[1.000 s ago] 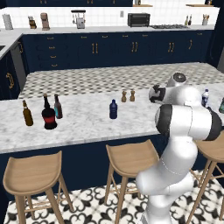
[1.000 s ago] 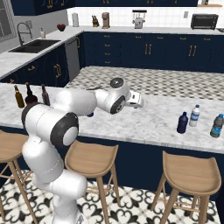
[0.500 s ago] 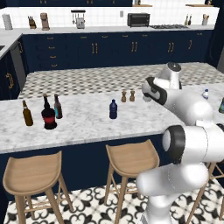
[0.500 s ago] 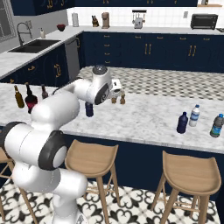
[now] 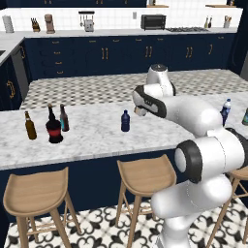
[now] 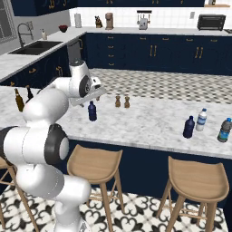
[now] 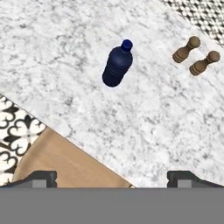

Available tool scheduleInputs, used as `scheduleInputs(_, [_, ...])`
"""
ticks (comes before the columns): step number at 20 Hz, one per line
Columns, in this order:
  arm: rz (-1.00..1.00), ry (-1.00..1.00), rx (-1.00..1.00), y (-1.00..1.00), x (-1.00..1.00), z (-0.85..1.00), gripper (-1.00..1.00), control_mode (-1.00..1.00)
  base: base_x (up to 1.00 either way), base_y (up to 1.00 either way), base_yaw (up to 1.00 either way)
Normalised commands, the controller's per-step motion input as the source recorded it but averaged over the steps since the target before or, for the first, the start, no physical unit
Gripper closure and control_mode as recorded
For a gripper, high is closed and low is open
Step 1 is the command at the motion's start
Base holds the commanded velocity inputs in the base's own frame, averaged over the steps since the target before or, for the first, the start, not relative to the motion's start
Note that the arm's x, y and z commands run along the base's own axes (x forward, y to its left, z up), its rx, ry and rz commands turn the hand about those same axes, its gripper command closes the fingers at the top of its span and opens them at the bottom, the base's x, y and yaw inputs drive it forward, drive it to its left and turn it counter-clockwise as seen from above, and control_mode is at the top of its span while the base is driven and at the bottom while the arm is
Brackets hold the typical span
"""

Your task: Move the plastic bottles in the middle to the plastics group, and the glass bottles in the middle to the glass group.

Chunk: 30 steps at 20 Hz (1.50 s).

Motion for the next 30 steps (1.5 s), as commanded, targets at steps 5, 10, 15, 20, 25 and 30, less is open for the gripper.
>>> scheduleInputs(5, [-0.07,-0.12,0.0,0.59,0.29,0.0,-1.0,-1.0,0.0,0.0,0.0])
scheduleInputs(10, [-0.23,-0.07,0.07,0.28,0.32,-0.13,-1.0,-1.0,0.0,0.0,0.0])
scheduleInputs(15, [-0.2,0.0,0.11,0.17,0.54,-0.24,-1.0,-1.0,0.0,0.0,0.0])
scheduleInputs(20, [-0.07,0.02,0.02,0.05,0.24,-0.21,-1.0,-1.0,0.0,0.0,0.0])
scheduleInputs(25, [-0.03,0.0,0.15,-0.11,0.24,-0.33,-1.0,-1.0,0.0,0.0,0.0])
scheduleInputs(30, [-0.03,0.0,0.15,-0.08,0.32,-0.12,-1.0,-1.0,0.0,0.0,0.0])
